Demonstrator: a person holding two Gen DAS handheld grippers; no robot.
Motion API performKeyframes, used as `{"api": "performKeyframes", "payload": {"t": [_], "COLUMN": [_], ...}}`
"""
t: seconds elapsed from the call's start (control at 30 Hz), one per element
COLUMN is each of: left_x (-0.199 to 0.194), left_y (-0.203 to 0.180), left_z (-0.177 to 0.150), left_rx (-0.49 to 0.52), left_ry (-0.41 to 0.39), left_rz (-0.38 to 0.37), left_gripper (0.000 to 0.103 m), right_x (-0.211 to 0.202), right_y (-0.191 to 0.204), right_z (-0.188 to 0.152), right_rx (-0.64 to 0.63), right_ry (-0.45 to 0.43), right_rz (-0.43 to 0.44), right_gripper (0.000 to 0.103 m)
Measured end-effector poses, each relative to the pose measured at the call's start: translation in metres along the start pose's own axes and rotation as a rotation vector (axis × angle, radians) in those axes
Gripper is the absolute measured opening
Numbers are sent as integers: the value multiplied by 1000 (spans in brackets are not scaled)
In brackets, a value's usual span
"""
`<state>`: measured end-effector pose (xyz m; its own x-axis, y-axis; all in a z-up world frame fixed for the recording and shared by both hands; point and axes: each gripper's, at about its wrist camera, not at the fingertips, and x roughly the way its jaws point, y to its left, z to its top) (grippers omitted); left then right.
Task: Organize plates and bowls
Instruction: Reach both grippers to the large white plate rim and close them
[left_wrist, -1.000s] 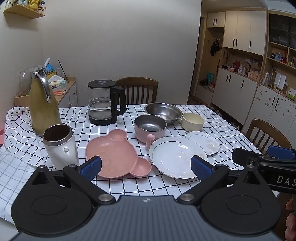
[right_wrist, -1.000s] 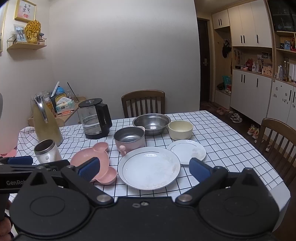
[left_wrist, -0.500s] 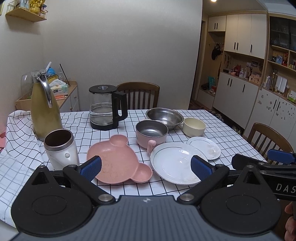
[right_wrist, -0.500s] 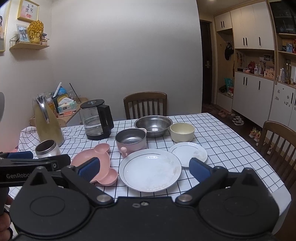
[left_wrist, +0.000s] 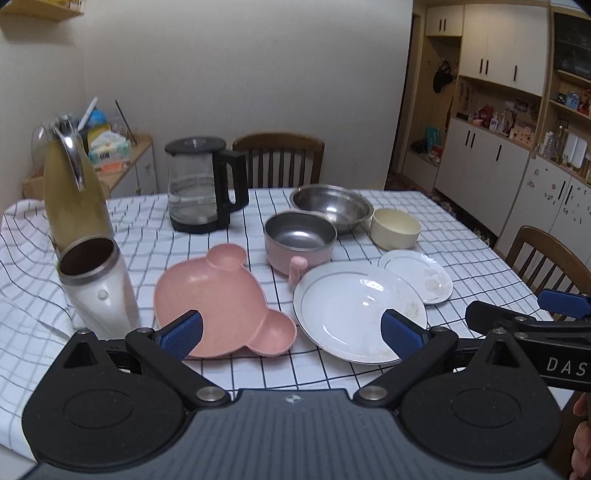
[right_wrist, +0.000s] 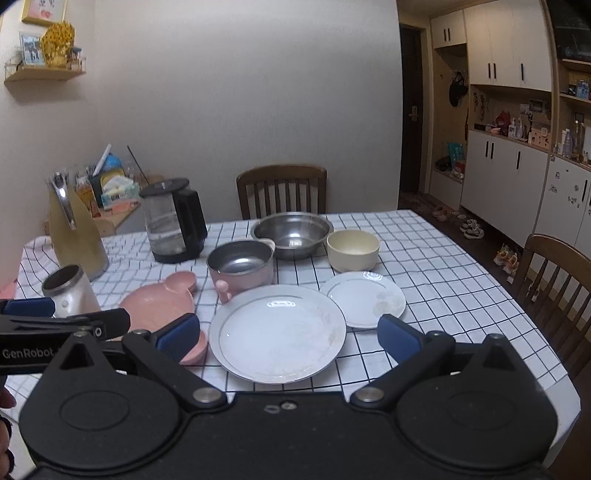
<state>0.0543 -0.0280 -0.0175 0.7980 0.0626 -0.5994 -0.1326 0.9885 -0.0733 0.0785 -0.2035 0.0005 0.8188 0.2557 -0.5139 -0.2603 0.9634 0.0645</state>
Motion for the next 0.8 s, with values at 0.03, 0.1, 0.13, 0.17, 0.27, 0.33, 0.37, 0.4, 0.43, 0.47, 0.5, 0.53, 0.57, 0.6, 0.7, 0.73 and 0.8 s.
{"api": "performKeyframes", "payload": {"t": [0.03,0.1,0.13,0.17,0.27,0.33,0.37,0.4,0.43,0.47,0.5,0.53,0.57,0.6,0.7,0.73,0.8], "left_x": [8,25,33,42,67,84,92,101,110,119,128,136,144,152,176,182,194], "left_y": [-2,-5,-7,-9,-16,-17,-16,-16,-15,-14,-14,-13,-12,-12,-12,-11,-10], "left_z": [1,2,2,3,4,6,7,8,10,13,16,19,23,26,35,37,40], "left_rx": [-7,-24,-30,-35,-40,-49,-59,-67,-70,-66,-57,-49,-39,-26,-1,1,12], "left_ry": [17,54,68,88,125,155,170,183,195,203,205,210,218,224,261,275,292], "left_rz": [-2,-13,-20,-30,-33,-20,-25,-27,-26,-21,-10,-1,5,8,13,5,4], "left_gripper": [103,103,103,103,103,103,103,103,103,103,103,103,102,102,98,98,97], "right_x": [7,24,34,43,72,89,98,106,114,120,127,134,140,145,165,171,183], "right_y": [-4,-12,-16,-20,-36,-45,-51,-55,-59,-62,-65,-68,-70,-73,-82,-84,-87], "right_z": [1,3,3,3,2,2,2,2,2,2,3,4,5,5,7,8,8], "right_rx": [-4,-14,-21,-26,-31,-31,-32,-33,-33,-34,-34,-34,-32,-28,-11,-7,-3], "right_ry": [15,47,62,74,126,155,170,186,200,211,223,240,251,260,310,332,369], "right_rz": [2,2,2,3,19,25,33,36,41,47,50,57,67,74,96,100,118], "right_gripper": [103,103,103,102,95,92,89,88,86,85,84,81,78,78,73,72,71]}}
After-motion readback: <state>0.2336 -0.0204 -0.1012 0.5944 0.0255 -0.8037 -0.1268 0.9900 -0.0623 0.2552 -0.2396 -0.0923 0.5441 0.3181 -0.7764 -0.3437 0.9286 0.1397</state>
